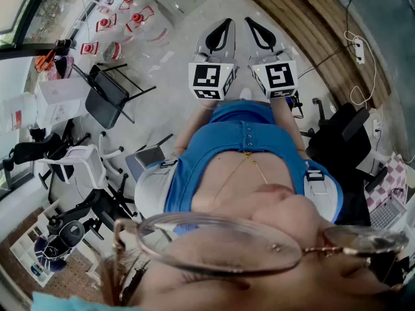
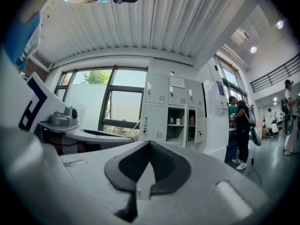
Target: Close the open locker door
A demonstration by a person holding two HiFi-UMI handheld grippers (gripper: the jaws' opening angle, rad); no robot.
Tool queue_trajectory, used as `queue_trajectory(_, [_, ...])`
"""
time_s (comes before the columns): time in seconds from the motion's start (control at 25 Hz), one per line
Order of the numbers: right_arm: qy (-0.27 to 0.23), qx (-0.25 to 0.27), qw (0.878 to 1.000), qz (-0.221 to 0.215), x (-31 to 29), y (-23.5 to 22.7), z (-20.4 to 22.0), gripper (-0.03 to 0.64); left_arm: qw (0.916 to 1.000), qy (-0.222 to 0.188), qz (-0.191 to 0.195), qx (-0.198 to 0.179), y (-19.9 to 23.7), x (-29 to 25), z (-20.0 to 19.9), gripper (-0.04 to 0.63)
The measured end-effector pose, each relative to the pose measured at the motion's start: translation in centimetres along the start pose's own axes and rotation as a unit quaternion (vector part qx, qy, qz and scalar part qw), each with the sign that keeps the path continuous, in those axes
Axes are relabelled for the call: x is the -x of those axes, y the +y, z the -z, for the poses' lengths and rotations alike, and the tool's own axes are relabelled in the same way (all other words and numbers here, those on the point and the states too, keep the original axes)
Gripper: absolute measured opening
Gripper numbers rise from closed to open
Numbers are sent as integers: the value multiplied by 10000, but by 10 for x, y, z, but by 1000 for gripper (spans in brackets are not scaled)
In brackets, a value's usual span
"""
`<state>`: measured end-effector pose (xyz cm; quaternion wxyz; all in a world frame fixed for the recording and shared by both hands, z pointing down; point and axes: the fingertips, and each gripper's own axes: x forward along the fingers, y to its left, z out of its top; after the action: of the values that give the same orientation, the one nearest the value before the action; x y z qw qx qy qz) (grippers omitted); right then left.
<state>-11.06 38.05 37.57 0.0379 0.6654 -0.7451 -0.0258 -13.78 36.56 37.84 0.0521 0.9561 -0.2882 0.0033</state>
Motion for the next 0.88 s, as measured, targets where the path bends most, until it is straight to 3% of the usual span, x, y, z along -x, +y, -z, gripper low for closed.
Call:
queue_trajectory(0.44, [-44, -50, 10000, -21, 10, -28, 10, 2, 10000, 44, -79, 4, -18, -21, 10, -5])
queue_trajectory(0.88, [-42, -166, 9997, 147, -41, -65, 20, 2, 9998, 97, 147, 102, 13, -80, 14, -5])
